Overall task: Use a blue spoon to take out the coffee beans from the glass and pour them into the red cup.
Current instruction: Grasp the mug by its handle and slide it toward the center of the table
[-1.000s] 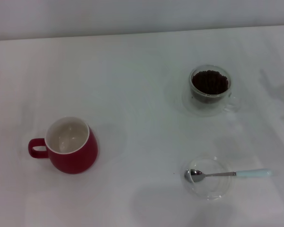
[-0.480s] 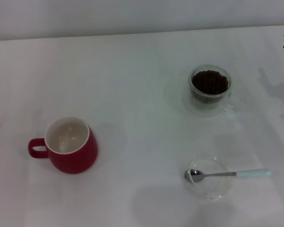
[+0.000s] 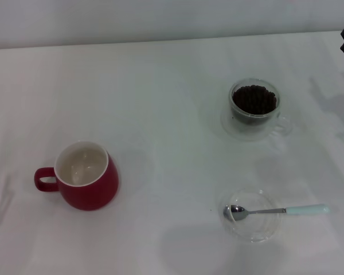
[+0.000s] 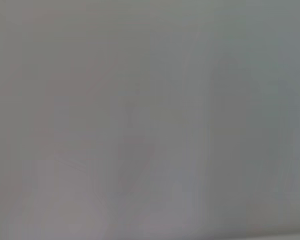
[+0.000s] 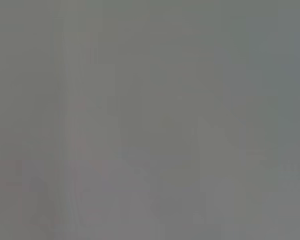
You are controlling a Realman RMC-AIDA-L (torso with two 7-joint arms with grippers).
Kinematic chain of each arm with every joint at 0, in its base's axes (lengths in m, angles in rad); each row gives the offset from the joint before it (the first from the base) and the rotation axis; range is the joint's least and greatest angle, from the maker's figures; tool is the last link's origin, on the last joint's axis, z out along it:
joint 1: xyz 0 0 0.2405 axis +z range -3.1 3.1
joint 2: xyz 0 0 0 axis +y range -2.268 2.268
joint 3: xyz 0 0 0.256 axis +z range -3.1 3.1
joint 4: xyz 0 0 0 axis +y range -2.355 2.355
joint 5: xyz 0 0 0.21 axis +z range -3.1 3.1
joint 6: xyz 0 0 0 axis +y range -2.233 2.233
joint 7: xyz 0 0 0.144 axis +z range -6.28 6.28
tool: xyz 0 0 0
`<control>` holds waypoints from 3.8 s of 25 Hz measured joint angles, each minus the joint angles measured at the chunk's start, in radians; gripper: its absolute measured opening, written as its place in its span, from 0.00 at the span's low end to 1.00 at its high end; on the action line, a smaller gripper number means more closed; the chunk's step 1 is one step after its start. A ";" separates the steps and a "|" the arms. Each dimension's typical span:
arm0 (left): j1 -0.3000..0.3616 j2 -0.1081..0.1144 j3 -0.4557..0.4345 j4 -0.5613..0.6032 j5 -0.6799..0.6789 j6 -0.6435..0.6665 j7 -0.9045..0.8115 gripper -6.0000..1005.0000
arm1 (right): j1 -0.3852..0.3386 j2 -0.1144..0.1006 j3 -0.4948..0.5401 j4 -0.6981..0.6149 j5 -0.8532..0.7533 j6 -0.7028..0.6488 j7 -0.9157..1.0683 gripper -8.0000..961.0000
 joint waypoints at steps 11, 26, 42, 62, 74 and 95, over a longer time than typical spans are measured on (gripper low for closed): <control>0.015 -0.003 0.002 -0.036 0.159 -0.028 0.038 0.87 | 0.026 -0.002 0.000 -0.002 0.000 -0.001 0.000 0.91; -0.085 -0.003 0.024 -0.037 0.217 -0.152 0.066 0.87 | 0.028 0.001 0.004 -0.006 0.000 -0.024 0.000 0.91; -0.134 -0.005 0.022 -0.028 0.216 -0.221 0.066 0.85 | 0.038 -0.002 0.009 -0.008 0.003 -0.039 0.000 0.91; -0.132 -0.008 0.020 0.035 0.220 -0.270 0.185 0.28 | 0.038 0.003 0.002 -0.007 0.001 -0.049 0.000 0.91; -0.141 -0.010 0.025 0.088 0.230 -0.274 0.276 0.11 | 0.037 0.004 0.001 -0.007 0.002 -0.058 0.000 0.91; -0.231 -0.014 0.059 0.163 0.286 -0.382 0.287 0.11 | 0.038 0.004 0.002 -0.007 0.000 -0.074 0.000 0.91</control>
